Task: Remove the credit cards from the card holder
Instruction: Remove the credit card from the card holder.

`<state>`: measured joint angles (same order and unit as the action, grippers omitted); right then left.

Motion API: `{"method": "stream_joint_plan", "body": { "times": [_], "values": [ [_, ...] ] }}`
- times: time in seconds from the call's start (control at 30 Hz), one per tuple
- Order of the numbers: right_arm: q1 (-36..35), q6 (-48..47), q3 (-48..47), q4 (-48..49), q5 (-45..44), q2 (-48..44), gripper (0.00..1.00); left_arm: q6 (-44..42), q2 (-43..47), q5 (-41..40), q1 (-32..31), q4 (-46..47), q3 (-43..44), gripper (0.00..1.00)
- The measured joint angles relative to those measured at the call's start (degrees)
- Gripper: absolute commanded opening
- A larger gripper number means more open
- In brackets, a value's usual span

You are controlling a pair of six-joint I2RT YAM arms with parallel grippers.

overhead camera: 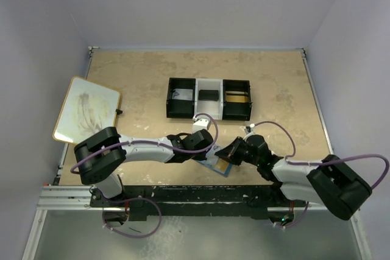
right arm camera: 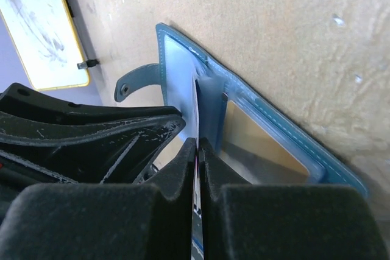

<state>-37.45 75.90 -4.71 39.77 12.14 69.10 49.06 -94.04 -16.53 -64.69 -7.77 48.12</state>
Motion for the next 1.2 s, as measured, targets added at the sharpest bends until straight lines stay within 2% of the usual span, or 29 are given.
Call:
{"method": "stream_joint_plan", "body": {
  "times": [0.27,0.43,0.5,0.67,0.83,1.2],
  "values": [
    [0.00,0.74,2.08,-5.11,-2.16,-5.35,0.24,-0.04,0.00,-0.02,0.00,0.00,0.00,0.12],
    [0.00,0.94,2.03,-3.39,-2.10,-4.07,0.26,-0.04,0.00,0.00,0.00,-0.02,0.00,0.11],
    [-0.02,0.94,1.79,-1.62,-1.97,-2.21,0.24,-0.04,0.00,0.00,0.00,-0.02,0.00,0.11],
    [0.00,0.85,0.98,1.51,-1.95,1.79,0.11,-0.04,0.00,0.02,0.00,-0.02,0.00,0.11],
    [0.00,0.66,0.98,1.51,-1.92,1.46,0.00,-0.02,0.00,0.00,0.00,-0.04,0.00,0.11],
    [-0.04,0.20,0.55,-12.70,-3.76,-13.11,0.00,-0.11,0.94,0.04,0.00,-2.45,0.02,0.11]
  ]
}}
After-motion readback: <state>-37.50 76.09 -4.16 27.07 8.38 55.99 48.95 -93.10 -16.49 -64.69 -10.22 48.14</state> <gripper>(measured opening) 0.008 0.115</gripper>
